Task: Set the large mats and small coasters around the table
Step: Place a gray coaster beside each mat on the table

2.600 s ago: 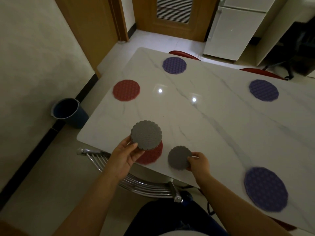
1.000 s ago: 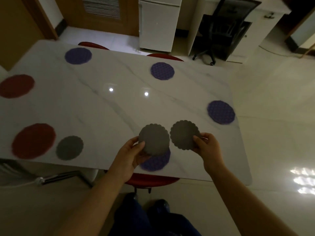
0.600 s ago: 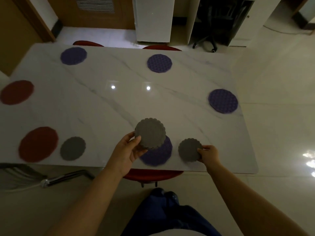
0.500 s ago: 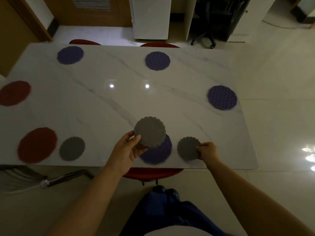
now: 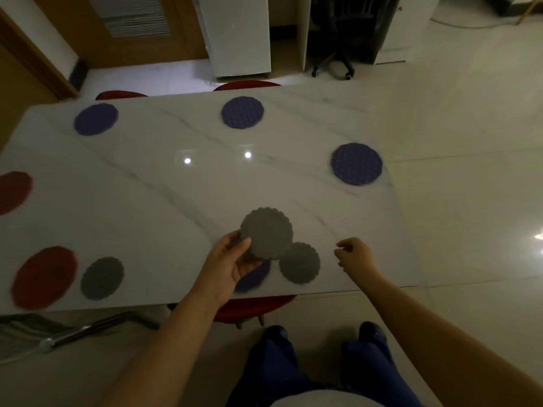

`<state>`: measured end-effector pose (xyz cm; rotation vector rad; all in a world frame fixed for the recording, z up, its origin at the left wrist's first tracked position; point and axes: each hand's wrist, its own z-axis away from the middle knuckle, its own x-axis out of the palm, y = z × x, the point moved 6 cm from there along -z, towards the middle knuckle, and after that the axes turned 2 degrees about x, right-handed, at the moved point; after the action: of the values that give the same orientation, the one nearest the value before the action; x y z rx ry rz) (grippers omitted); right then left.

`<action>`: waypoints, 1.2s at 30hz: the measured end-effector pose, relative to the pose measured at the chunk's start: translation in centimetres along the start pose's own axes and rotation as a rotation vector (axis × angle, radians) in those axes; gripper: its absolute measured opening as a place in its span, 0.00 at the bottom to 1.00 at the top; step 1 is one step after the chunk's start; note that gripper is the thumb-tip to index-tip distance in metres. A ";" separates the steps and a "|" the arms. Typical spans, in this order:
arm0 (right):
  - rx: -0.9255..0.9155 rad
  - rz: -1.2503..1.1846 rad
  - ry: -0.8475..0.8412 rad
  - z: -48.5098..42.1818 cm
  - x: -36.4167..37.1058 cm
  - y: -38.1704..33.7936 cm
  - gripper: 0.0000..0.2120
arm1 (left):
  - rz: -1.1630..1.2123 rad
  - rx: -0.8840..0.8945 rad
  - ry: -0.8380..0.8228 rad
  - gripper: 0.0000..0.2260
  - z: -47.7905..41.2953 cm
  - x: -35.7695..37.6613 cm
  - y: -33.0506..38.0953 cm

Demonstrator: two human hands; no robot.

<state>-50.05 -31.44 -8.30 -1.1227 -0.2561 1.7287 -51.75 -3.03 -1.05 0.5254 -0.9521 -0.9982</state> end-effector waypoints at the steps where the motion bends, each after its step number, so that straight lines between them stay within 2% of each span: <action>1: -0.028 -0.026 -0.011 -0.2 -1.2 -0.3 0.08 | -0.005 -0.002 0.007 0.16 -0.3 1.2 -0.6; 5: -0.158 -0.089 -0.077 -1.5 -7.0 -1.2 0.06 | -0.008 -0.011 0.041 0.18 -1.4 7.5 -4.5; 11: -0.327 -0.099 -0.256 -4.3 -17.0 -1.5 0.06 | 0.102 0.035 0.111 0.13 -2.2 18.5 -11.2; 15: -0.344 -0.110 -0.315 -6.3 -23.6 -0.7 0.08 | 0.138 0.064 0.105 0.13 -2.6 25.9 -12.9; 18: -0.336 -0.135 -0.359 -8.2 -26.5 -0.7 0.13 | 0.139 0.092 0.089 0.16 -3.4 29.8 -12.8; 22: -0.397 -0.076 -0.469 -10.8 -27.1 -2.8 0.18 | 0.177 0.132 0.097 0.20 -5.5 32.2 -13.1; 26: -0.561 0.189 -0.524 -13.5 -26.2 -5.7 0.23 | 0.193 0.146 0.144 0.19 -8.9 33.7 -13.3; 32: -0.702 0.427 -0.491 -20.2 -25.1 -11.7 0.24 | 0.284 0.178 0.241 0.21 -16.3 34.7 -11.8; 36: -0.803 0.394 -0.507 -22.8 -24.6 -17.1 0.18 | 0.336 0.253 0.333 0.22 -18.8 34.4 -8.4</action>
<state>-20.32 -51.14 3.80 -1.3183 -1.1898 2.3388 -32.31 -38.09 -2.26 0.6919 -0.8347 -0.4711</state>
